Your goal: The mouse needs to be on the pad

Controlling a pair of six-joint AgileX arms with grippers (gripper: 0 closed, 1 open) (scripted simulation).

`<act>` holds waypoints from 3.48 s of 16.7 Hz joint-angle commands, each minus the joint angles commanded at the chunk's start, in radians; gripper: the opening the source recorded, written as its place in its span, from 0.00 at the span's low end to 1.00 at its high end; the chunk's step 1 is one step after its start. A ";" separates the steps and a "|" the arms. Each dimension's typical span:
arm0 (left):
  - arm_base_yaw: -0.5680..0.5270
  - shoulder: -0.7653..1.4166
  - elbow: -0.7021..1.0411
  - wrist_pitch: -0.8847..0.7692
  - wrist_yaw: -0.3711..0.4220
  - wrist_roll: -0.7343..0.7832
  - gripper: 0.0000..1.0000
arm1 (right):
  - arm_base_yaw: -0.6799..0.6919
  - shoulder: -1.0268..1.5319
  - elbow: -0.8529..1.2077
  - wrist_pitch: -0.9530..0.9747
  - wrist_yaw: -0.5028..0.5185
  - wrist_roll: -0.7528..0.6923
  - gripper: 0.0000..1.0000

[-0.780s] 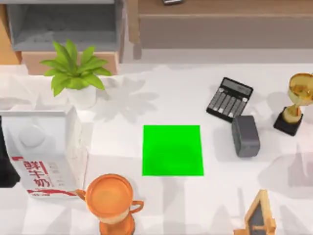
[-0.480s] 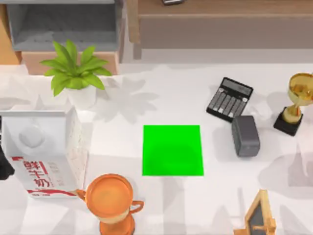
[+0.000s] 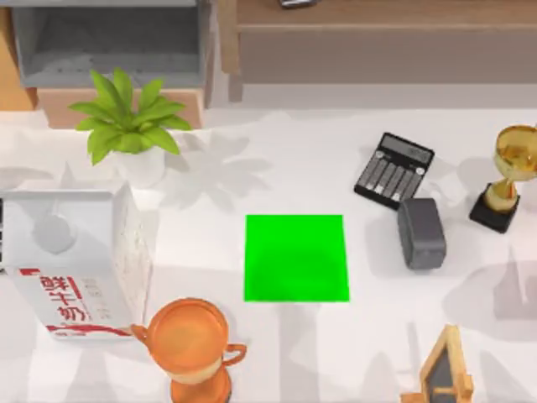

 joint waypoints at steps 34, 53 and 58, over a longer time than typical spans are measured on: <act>0.296 1.062 0.244 -0.384 -0.060 -0.203 1.00 | 0.000 0.000 0.000 0.000 0.000 0.000 1.00; 0.296 1.062 0.244 -0.384 -0.060 -0.203 0.00 | 0.000 0.000 0.000 0.000 0.000 0.000 1.00; 0.297 1.008 0.269 -0.435 -0.075 -0.200 0.00 | 0.000 0.000 0.000 0.000 0.000 0.000 1.00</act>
